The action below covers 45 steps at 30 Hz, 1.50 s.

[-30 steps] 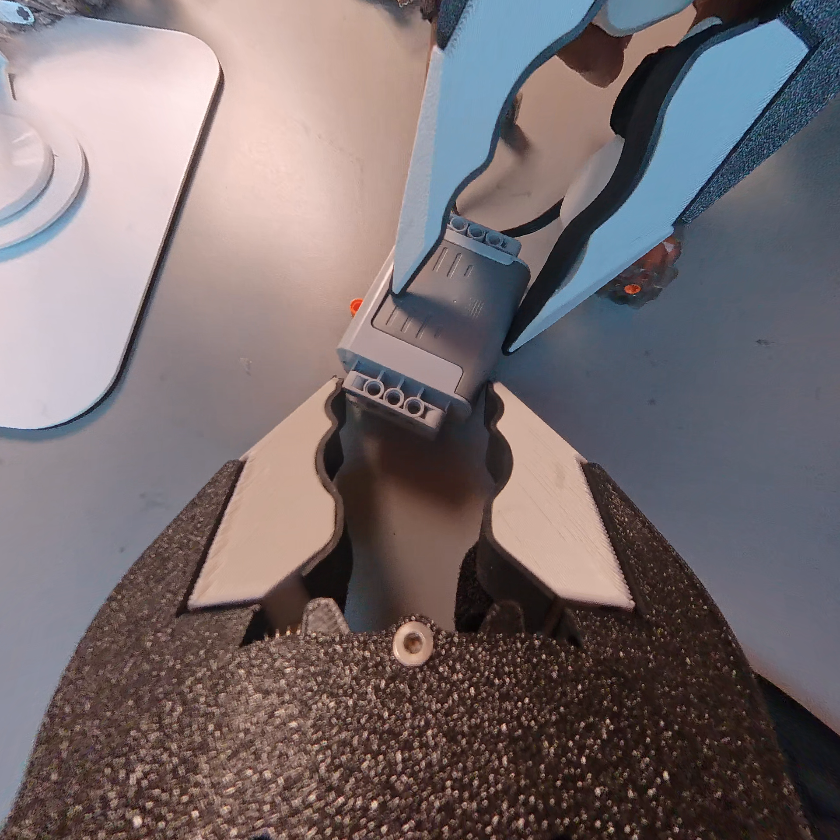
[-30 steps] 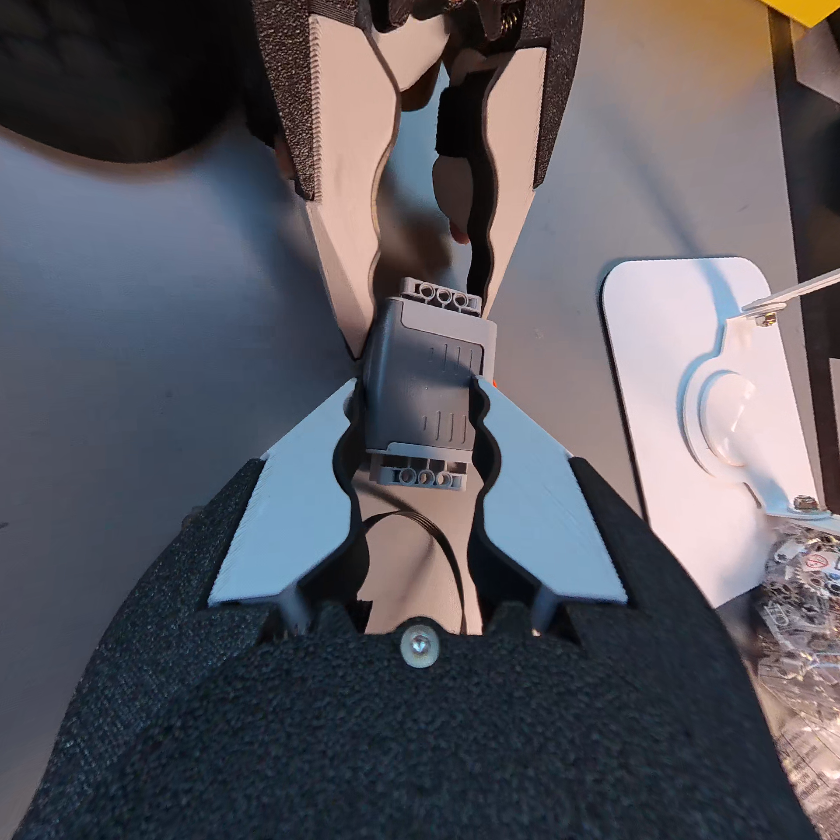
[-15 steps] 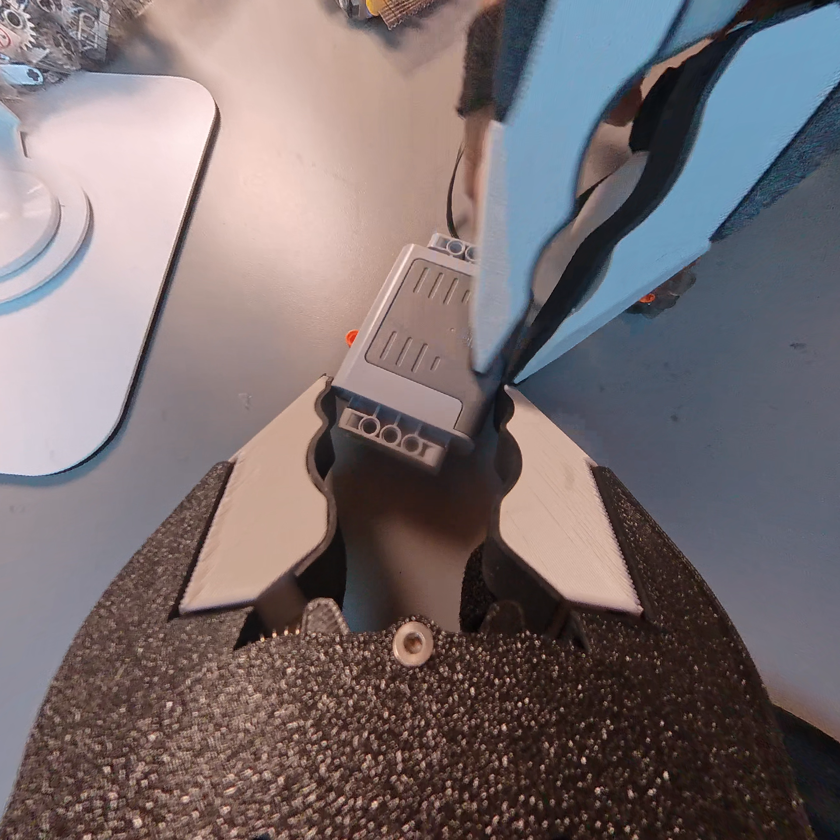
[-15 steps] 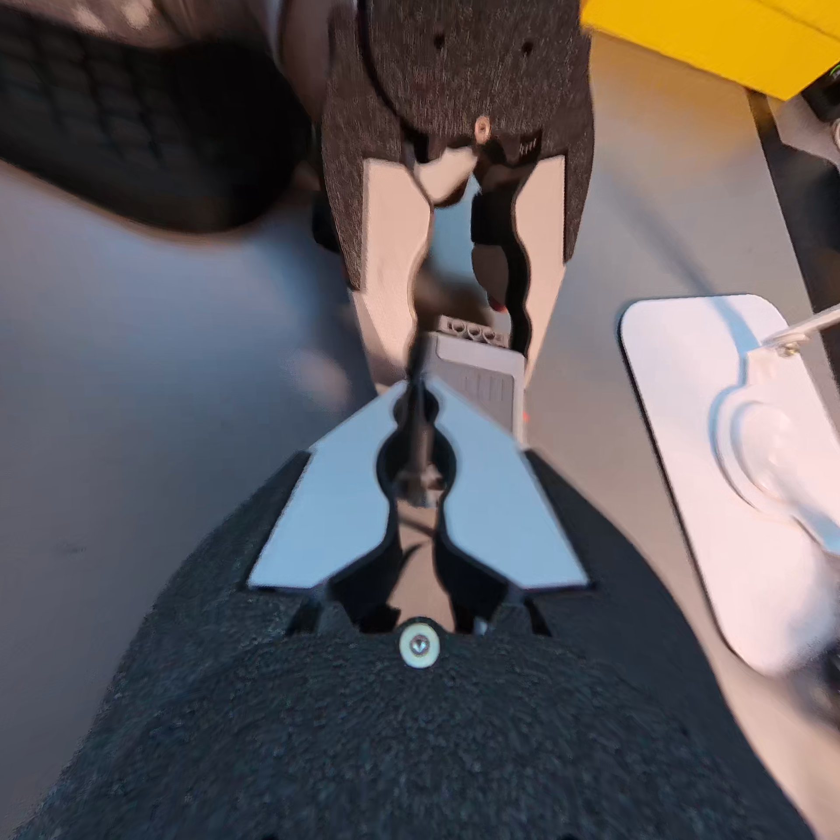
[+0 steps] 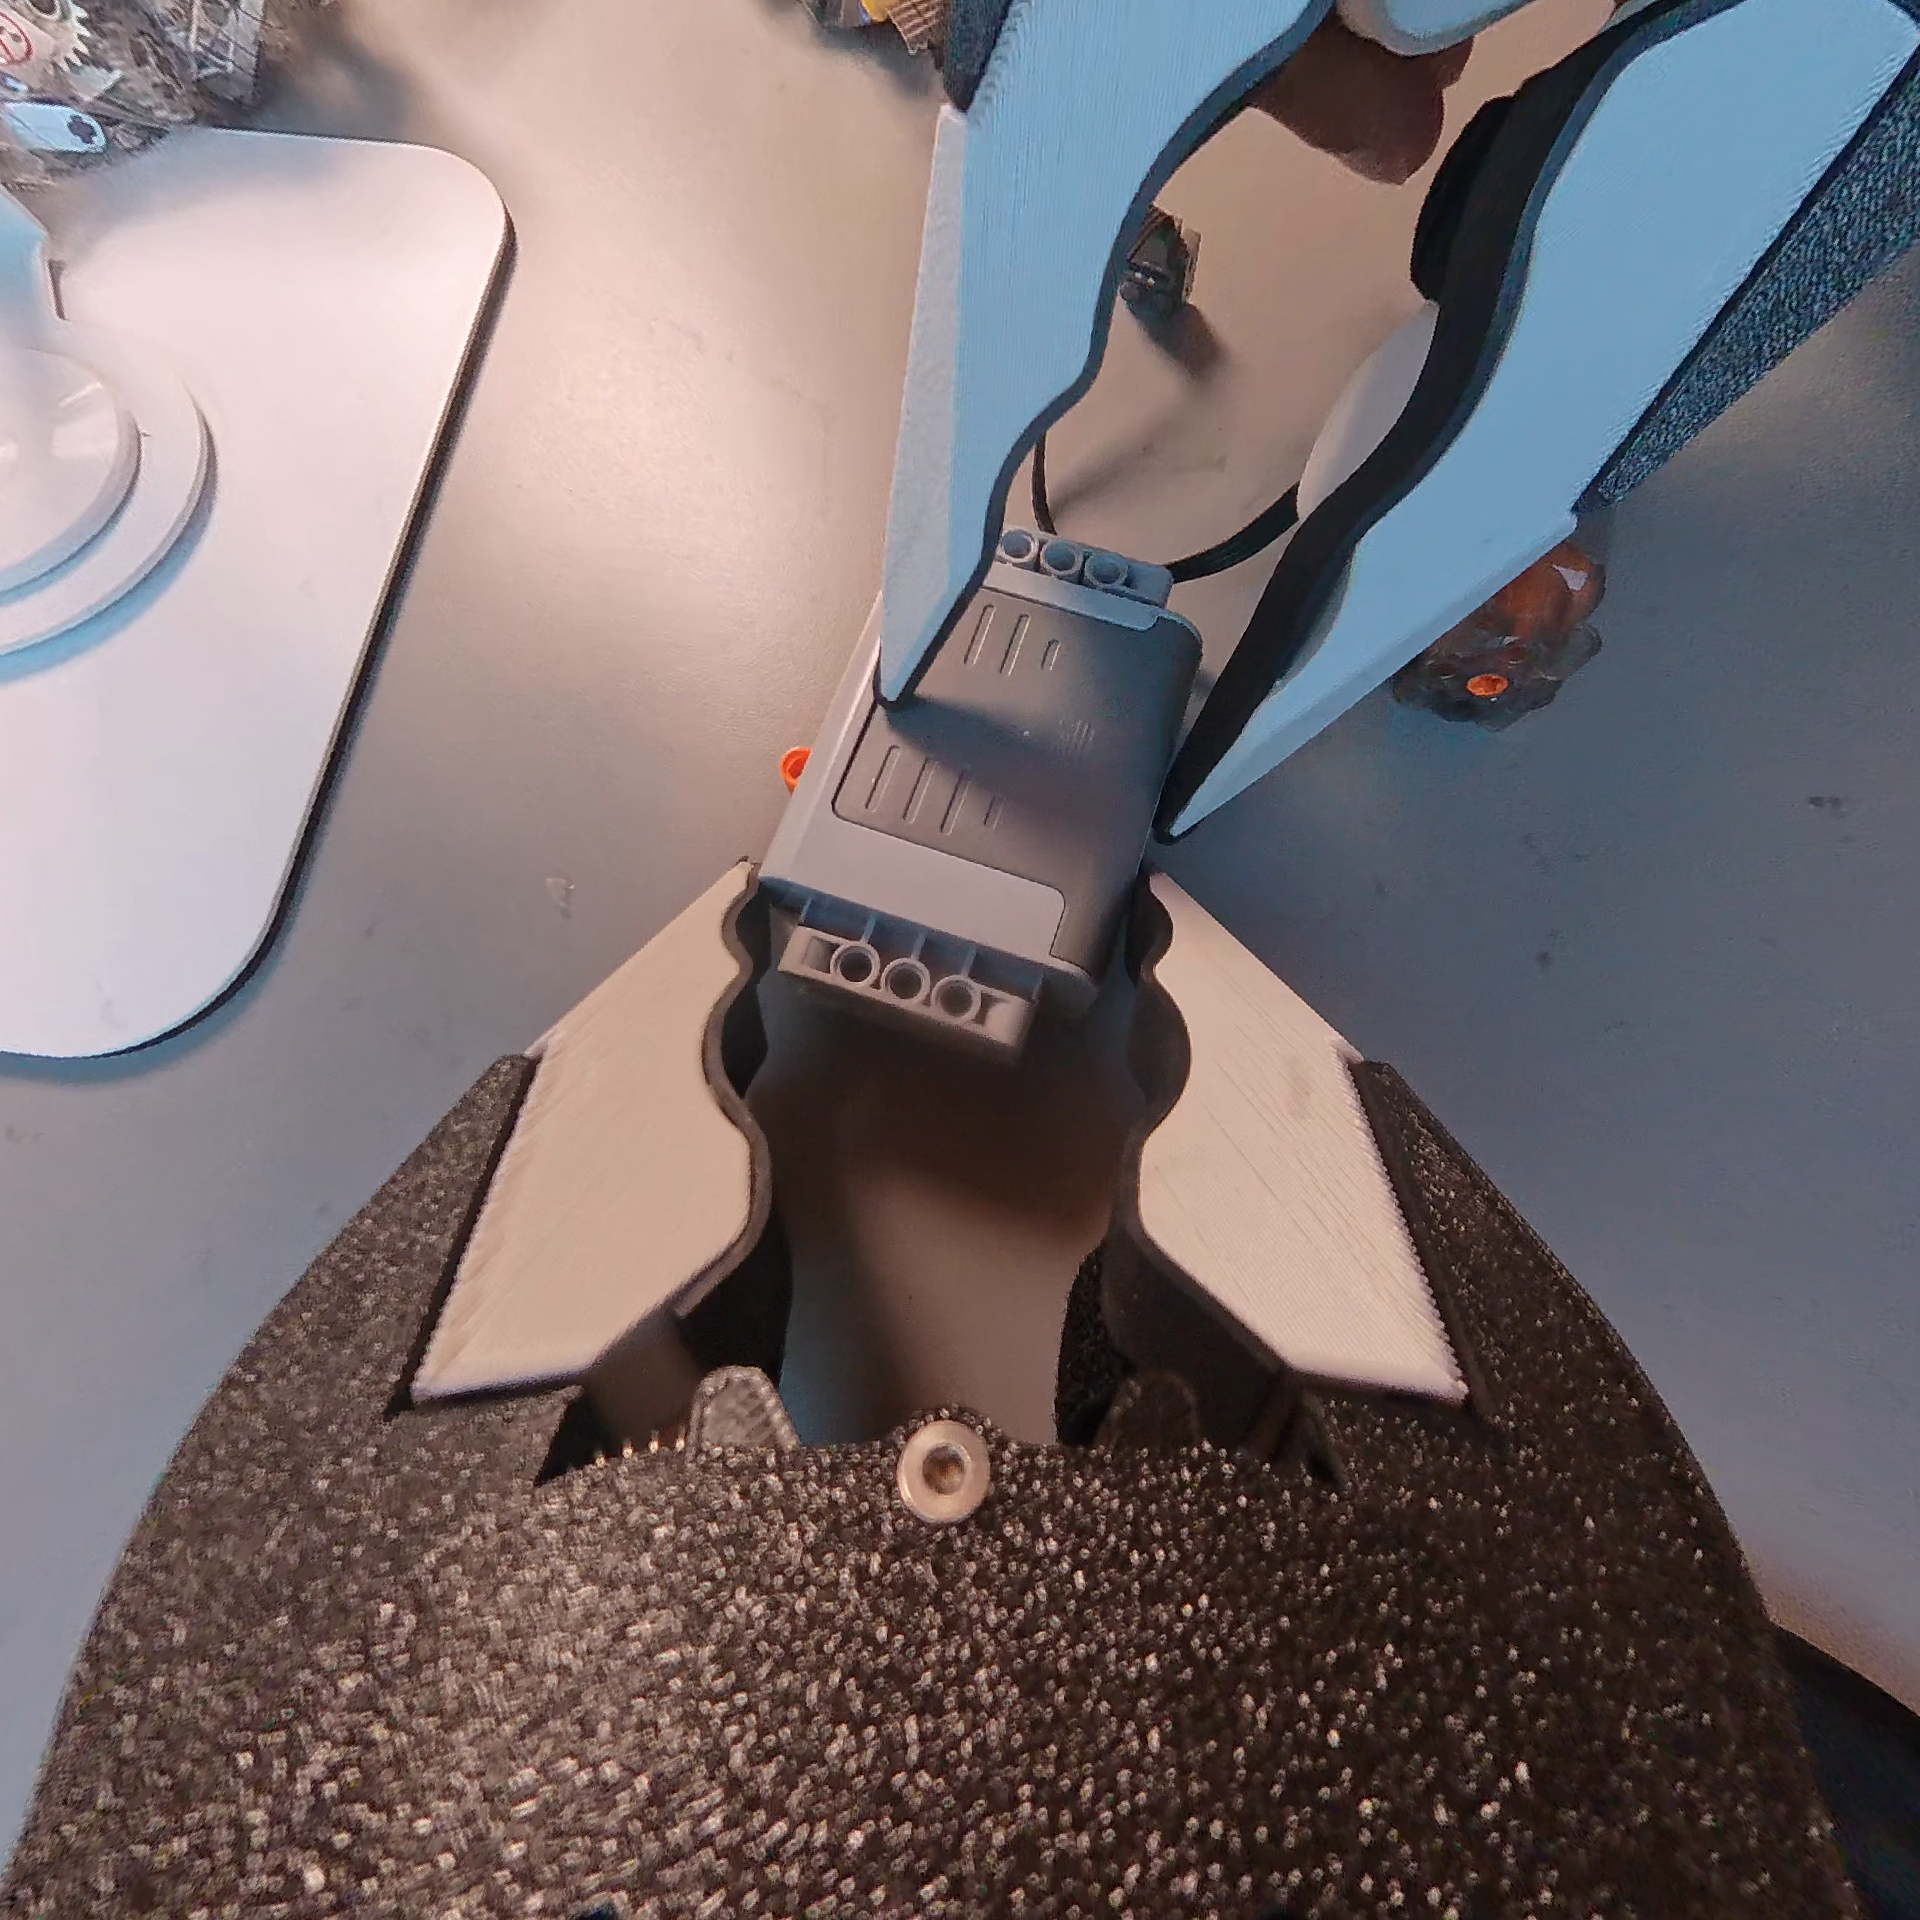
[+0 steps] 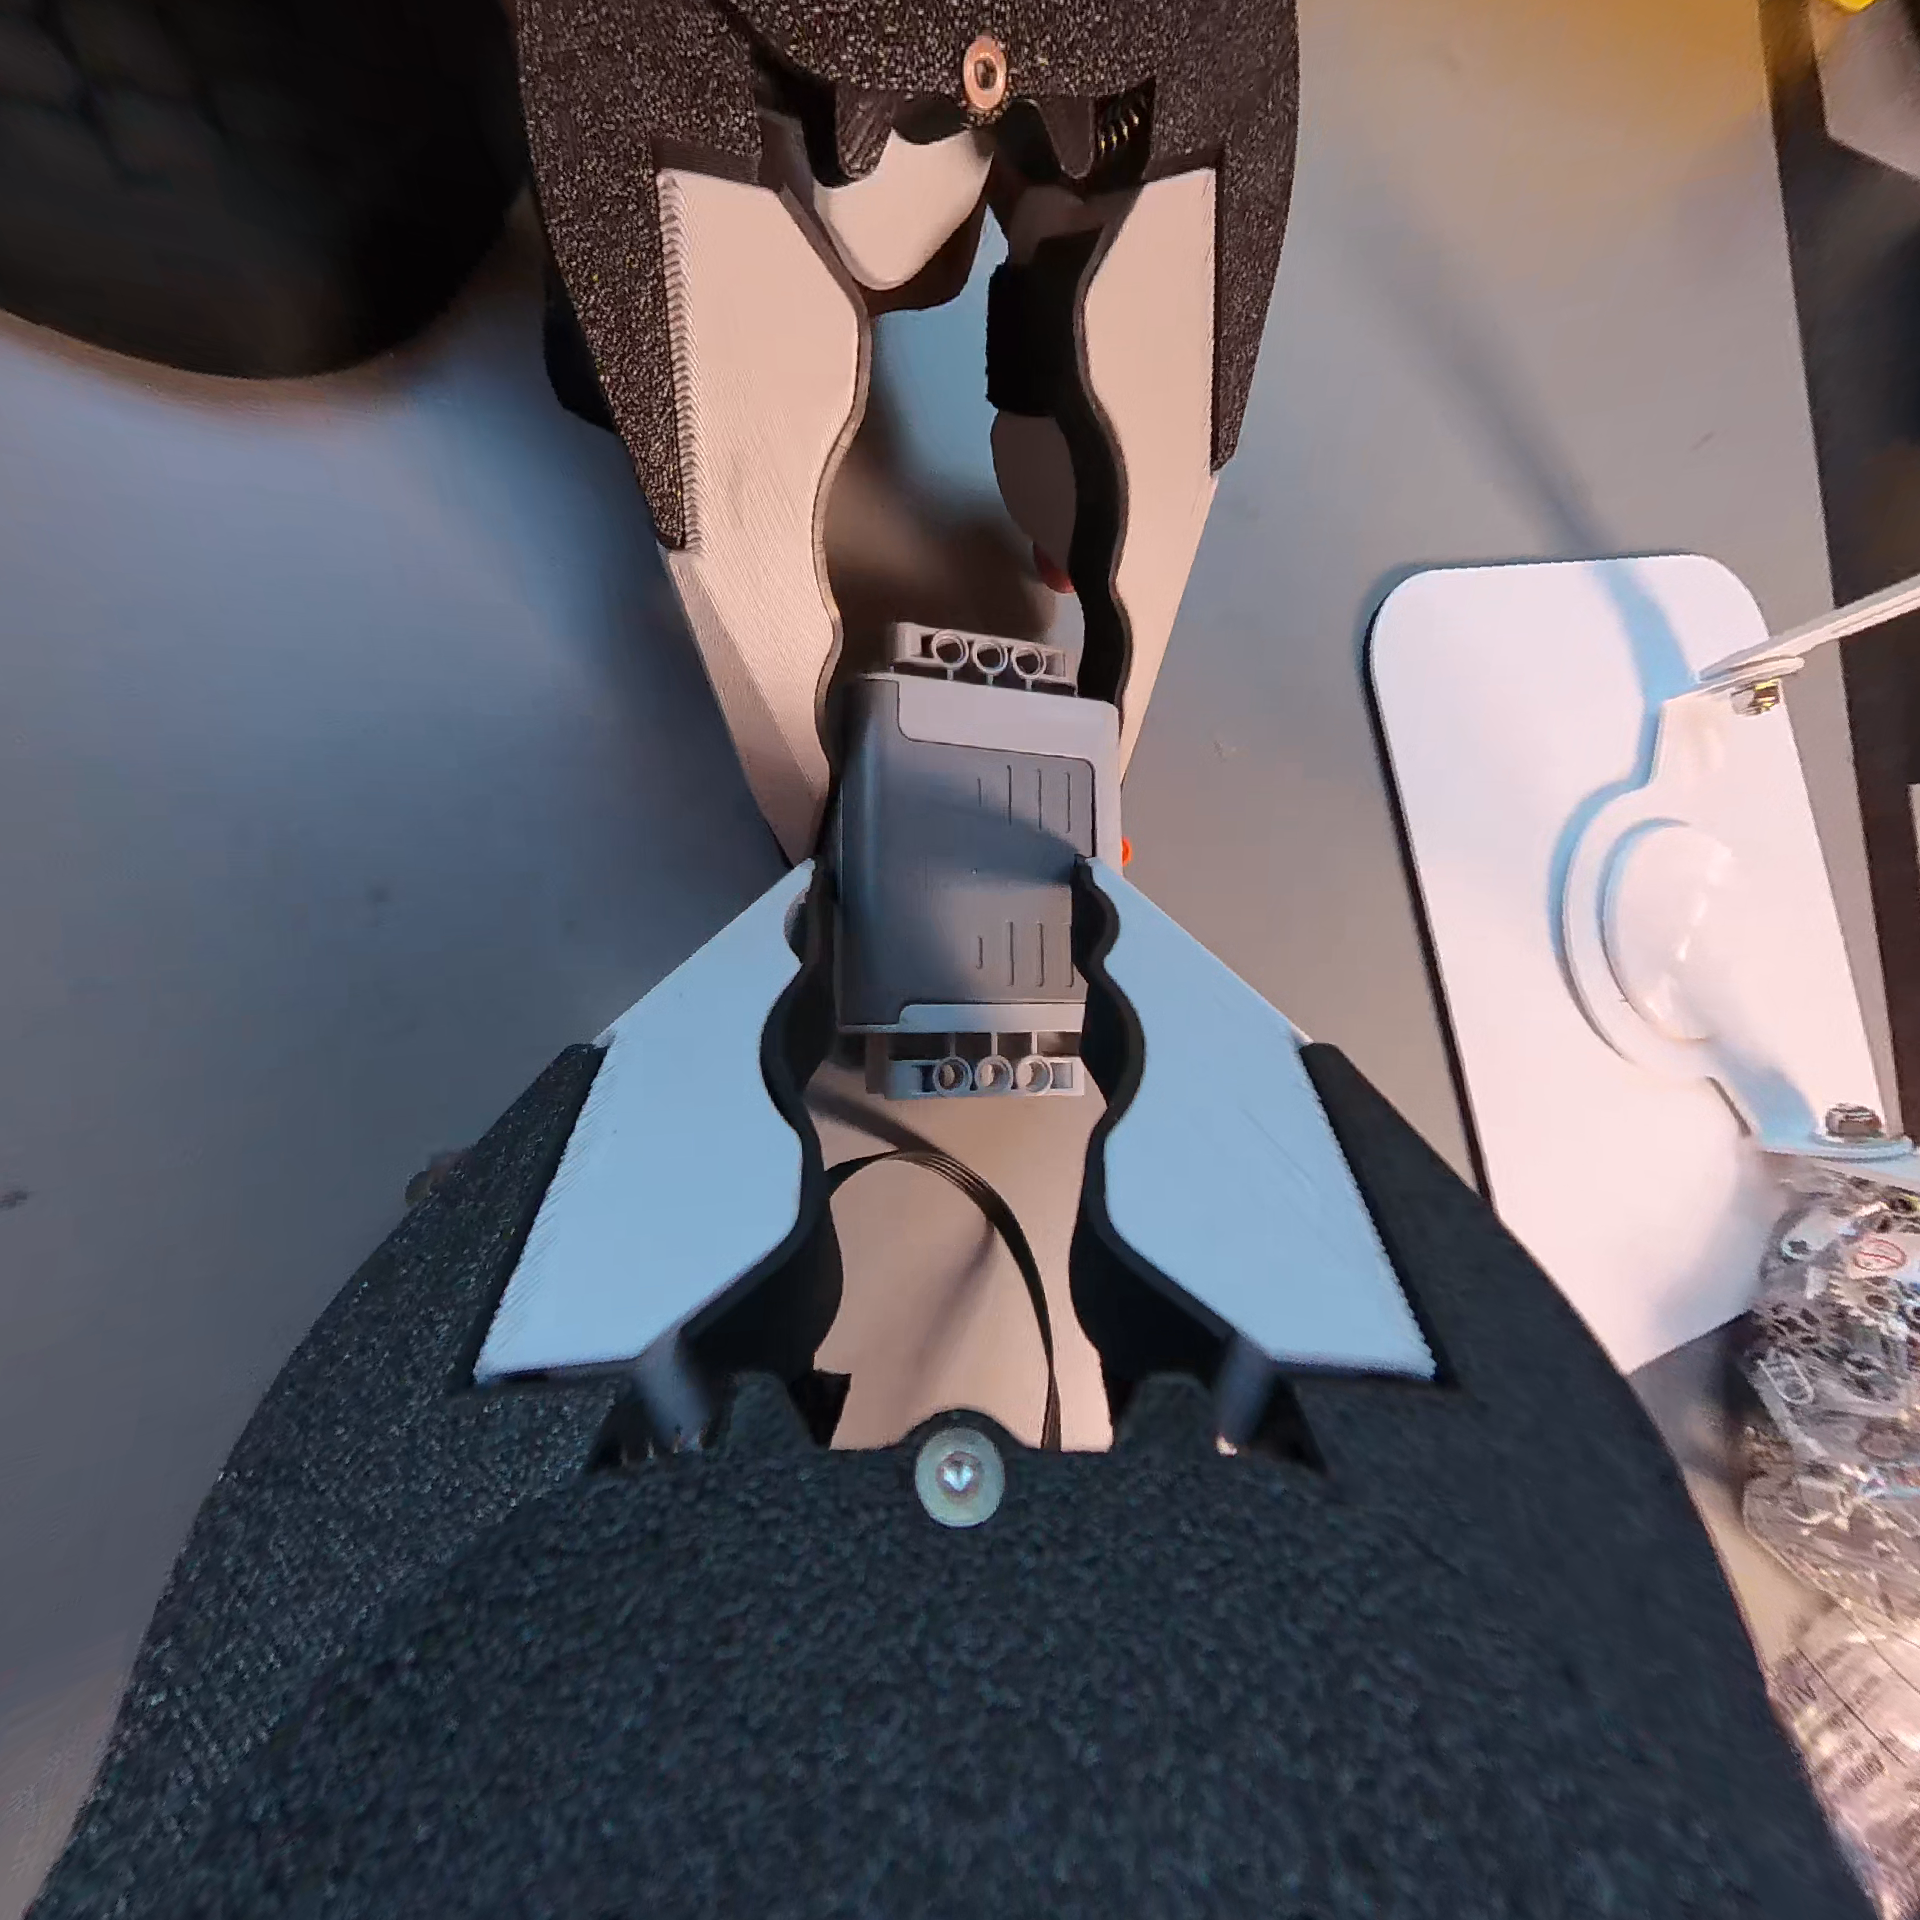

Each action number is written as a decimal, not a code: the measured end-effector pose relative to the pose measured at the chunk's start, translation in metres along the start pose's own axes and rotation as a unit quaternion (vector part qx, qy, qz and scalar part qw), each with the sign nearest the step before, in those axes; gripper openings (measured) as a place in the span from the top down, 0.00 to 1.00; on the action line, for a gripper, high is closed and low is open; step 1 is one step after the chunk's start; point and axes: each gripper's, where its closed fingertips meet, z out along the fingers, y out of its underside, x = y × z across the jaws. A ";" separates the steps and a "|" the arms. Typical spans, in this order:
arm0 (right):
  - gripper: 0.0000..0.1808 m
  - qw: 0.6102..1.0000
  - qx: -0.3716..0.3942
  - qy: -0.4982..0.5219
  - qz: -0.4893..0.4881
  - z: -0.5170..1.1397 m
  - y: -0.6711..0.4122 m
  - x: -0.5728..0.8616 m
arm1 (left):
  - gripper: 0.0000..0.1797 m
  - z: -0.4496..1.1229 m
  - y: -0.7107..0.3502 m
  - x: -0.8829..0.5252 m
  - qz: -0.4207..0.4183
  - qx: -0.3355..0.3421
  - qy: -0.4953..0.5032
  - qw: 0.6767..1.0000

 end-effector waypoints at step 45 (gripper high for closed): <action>0.78 0.992 -0.071 0.004 -0.102 -0.007 0.013 0.013 | 0.64 0.007 -0.006 0.001 -0.016 -0.001 -0.006 1.000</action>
